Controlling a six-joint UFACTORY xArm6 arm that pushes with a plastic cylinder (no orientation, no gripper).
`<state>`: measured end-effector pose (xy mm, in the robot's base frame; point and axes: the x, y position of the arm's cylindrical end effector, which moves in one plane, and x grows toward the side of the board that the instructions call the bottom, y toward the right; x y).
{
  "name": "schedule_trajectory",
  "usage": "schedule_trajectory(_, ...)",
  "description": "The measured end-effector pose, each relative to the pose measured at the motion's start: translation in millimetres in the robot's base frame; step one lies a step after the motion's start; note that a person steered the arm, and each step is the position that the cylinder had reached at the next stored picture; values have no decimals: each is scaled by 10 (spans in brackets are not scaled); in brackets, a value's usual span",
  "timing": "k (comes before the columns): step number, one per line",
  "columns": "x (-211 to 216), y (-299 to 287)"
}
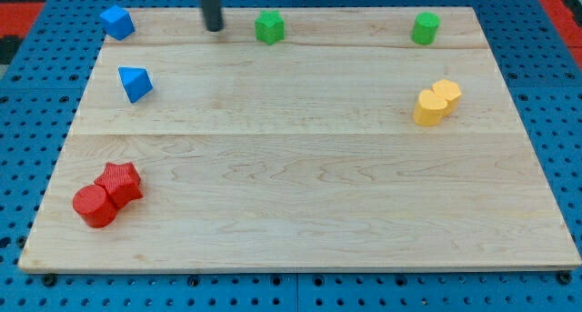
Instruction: Push the green star into the green circle
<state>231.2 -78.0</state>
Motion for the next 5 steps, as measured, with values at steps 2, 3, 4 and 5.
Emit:
schedule_trajectory(2, 0, 1997)
schedule_trajectory(3, -1, 2129)
schedule_trajectory(4, -1, 2214)
schedule_trajectory(5, -1, 2471)
